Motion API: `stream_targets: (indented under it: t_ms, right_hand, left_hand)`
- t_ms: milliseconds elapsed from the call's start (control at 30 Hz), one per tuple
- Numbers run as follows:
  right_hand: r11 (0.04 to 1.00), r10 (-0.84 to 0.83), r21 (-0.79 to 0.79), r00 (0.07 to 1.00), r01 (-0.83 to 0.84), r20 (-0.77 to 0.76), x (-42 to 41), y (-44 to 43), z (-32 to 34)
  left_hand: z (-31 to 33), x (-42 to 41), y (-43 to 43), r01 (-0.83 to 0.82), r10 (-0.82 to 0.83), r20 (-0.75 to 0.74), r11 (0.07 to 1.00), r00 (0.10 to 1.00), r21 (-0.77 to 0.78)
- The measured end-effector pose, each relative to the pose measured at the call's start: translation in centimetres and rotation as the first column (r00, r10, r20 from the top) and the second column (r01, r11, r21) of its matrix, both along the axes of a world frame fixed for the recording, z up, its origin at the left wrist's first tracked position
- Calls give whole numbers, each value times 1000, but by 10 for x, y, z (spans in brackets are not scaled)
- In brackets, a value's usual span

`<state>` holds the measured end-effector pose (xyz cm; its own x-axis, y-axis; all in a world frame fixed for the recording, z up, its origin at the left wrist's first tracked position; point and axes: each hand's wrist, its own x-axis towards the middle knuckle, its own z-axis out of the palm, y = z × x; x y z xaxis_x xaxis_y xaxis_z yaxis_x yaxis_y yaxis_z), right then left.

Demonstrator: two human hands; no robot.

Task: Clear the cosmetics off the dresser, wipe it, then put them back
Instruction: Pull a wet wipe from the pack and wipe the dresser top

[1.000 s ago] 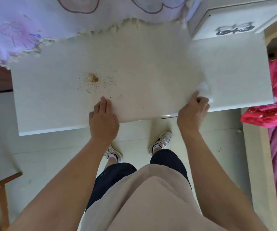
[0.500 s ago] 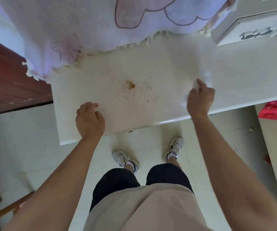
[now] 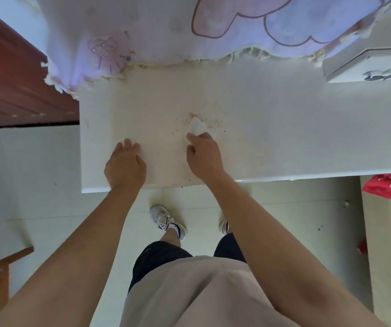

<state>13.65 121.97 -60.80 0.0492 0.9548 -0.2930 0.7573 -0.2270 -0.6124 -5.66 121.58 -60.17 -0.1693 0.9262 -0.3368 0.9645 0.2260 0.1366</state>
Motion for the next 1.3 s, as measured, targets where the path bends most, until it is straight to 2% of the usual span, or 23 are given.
stream_targets:
  t_ms: [67,167,267,367,400,467,567,633,700,767,867,933,1000,1067,1100,1133,1200,1267,1300]
  right_hand:
    - [999,-24,43,999,25,-27,28,11,11]
    - [952,-276,141,961,273,-3,98,29,17]
    - [856,-513,143,849,497,124,158,37,7]
    - [803,-589,84,762,591,270,159,36,-10]
    - [816,-572,98,768,570,288,143,37,-16]
    - [880,-473,109,842,462,259,98,41,-27]
    - [984,-162,98,967,146,194,15,42,-30]
    - [997,29,64,993,-37,116,-25,40,-27]
    - [981,194,26,981,-194,-15,-41,42,-18]
    - [973,220,88,970,-212,-104,-28,48,-7]
    - [965,-60,251,996,74,-62,26,60,1]
    - [913,-320,278,947,300,28,72,70,-2]
    - [837,-530,233,839,495,121,107,74,-7]
    - [792,-610,147,762,593,217,116,78,-14]
    - [790,-610,118,752,602,250,106,81,-16]
    - [809,-584,109,767,578,265,88,85,-18]
    - [909,-418,115,873,401,252,36,89,-22]
    - [991,-115,99,969,95,219,-22,86,-21]
    - [995,30,84,980,-47,196,-46,84,-19]
  left_hand:
    - [3,4,3,-27,27,-1,1000,1000,6]
    - [6,7,4,-41,41,-6,999,999,0]
    - [5,5,5,-12,12,-8,1000,1000,-13]
    - [-1,3,6,5,-5,3,1000,1000,5]
    - [-3,2,6,1,-1,9,1000,1000,10]
    - [-6,0,6,-13,12,19,1000,1000,21]
    - [-5,-2,7,-11,10,26,999,1000,46]
    - [-5,-5,6,0,-2,31,999,1000,48]
    - [-6,-12,5,18,-22,55,997,998,70]
    - [-8,-20,5,-4,-14,127,990,992,141]
    - [-13,-32,6,-39,-16,210,966,978,257]
    - [-14,-39,5,-7,-42,168,960,985,281]
    - [-15,-49,6,15,-43,107,968,993,249]
    - [-16,-61,5,-7,-9,80,979,997,205]
    - [-18,-66,5,-28,13,80,981,997,191]
    - [-20,-69,4,-43,28,84,982,996,183]
    - [-24,-71,2,-72,57,86,980,995,186]
    - [-27,-68,3,-131,114,94,970,989,206]
    - [-28,-66,4,-157,139,98,964,985,214]
